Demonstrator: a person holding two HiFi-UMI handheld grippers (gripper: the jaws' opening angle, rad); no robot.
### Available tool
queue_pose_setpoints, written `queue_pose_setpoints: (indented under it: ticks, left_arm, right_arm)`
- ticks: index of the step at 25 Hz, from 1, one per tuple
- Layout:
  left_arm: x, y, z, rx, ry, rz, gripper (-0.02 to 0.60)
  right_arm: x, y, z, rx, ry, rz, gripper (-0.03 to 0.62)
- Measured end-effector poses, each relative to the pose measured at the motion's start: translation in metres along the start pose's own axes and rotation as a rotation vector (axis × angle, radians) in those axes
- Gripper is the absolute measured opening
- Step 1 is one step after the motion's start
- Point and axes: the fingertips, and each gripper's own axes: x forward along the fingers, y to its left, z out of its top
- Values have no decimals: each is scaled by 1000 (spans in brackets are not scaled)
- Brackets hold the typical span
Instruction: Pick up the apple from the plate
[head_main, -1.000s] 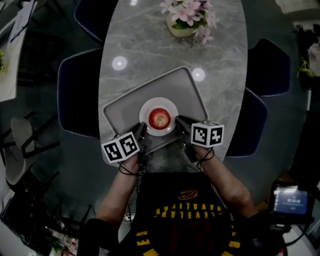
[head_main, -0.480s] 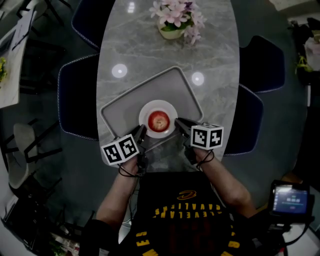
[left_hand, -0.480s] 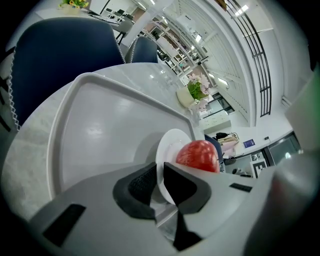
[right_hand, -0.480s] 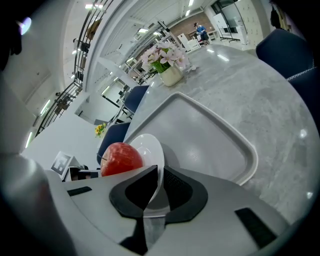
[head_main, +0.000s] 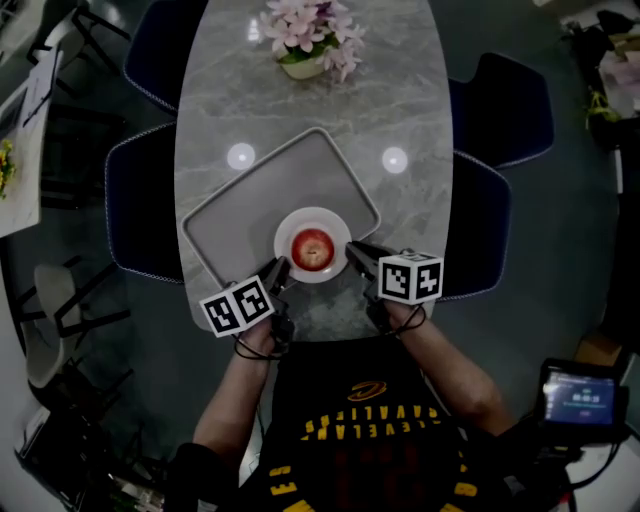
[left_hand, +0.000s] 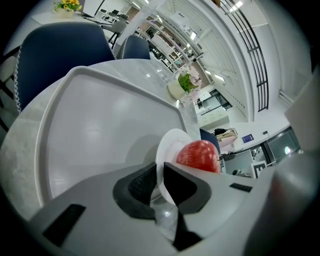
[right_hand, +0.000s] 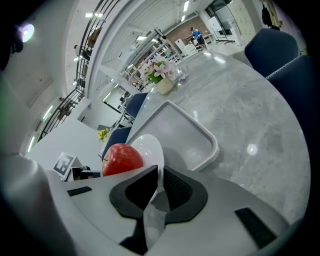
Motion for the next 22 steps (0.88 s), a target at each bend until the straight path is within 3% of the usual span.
queue_pose_setpoints:
  ticks: [22]
  left_arm:
    - [47,-85,-92,140,86,-26,48]
  right_arm:
    - [-102,-90,-36,103,-151,7,43]
